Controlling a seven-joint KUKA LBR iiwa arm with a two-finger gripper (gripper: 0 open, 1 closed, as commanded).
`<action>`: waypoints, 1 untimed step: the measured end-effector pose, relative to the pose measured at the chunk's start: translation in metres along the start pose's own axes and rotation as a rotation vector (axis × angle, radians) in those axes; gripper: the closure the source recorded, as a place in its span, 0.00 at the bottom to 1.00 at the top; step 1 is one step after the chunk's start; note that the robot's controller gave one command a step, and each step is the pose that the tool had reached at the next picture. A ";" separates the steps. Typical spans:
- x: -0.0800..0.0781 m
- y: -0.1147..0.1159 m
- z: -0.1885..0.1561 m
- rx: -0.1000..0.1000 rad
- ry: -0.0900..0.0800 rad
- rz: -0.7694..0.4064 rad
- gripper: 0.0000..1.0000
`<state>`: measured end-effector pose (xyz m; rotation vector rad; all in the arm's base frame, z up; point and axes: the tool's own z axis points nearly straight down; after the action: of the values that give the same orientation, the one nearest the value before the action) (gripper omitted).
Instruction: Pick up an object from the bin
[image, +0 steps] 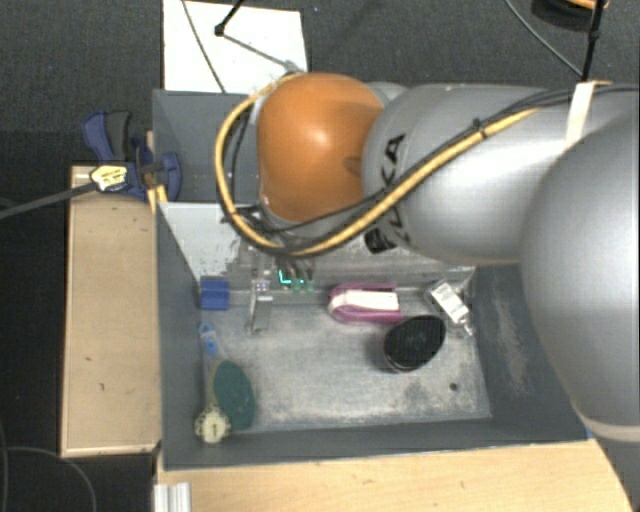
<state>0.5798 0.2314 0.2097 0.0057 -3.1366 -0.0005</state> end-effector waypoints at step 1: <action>0.072 -0.002 0.142 0.001 -0.004 -0.117 0.00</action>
Offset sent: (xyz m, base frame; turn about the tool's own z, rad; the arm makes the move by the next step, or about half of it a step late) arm -0.0721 -0.0016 -0.1397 -0.1187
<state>0.5075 0.2293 0.0685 0.1899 -3.1352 0.0011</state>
